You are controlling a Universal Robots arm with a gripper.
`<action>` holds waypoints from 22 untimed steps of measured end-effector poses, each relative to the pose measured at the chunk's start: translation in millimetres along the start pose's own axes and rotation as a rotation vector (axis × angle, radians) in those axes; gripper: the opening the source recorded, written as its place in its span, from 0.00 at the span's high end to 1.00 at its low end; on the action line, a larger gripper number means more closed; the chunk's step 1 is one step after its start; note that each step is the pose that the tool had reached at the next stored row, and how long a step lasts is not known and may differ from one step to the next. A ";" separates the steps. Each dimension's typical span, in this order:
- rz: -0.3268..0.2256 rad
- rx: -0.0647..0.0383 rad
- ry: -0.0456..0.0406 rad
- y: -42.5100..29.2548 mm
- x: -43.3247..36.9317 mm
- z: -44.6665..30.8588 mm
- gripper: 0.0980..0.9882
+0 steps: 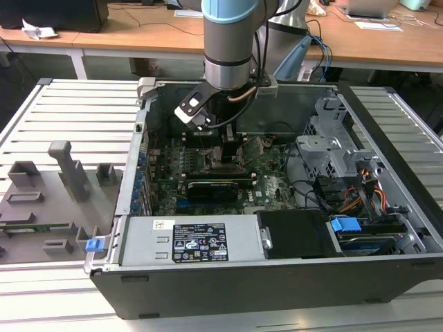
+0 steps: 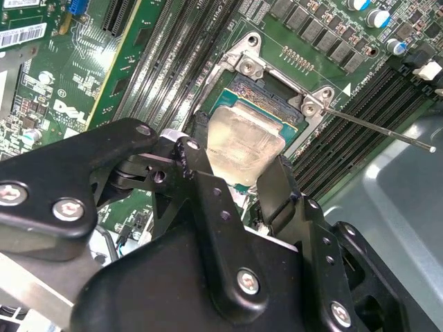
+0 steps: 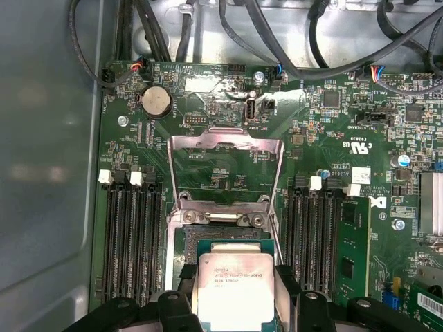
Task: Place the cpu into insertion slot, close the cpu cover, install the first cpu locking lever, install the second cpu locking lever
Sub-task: 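Place the cpu into insertion slot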
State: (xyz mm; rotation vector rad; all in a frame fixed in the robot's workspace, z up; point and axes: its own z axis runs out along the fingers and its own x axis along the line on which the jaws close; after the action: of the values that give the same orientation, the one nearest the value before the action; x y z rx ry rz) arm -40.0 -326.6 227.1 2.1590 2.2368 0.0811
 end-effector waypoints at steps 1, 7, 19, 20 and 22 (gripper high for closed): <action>0.000 0.000 0.0000 0.0 0.0 0.0 0.52; 0.000 0.000 0.0000 0.0 1.3 0.9 0.52; 0.053 0.013 -0.0030 1.2 7.2 21.2 0.52; 0.053 0.013 -0.0029 1.4 7.2 21.9 0.52; 0.053 0.013 -0.0029 1.3 7.2 22.8 0.52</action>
State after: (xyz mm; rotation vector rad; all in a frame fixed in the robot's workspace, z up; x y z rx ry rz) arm -37.6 -319.0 204.6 2.2238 2.1851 0.0646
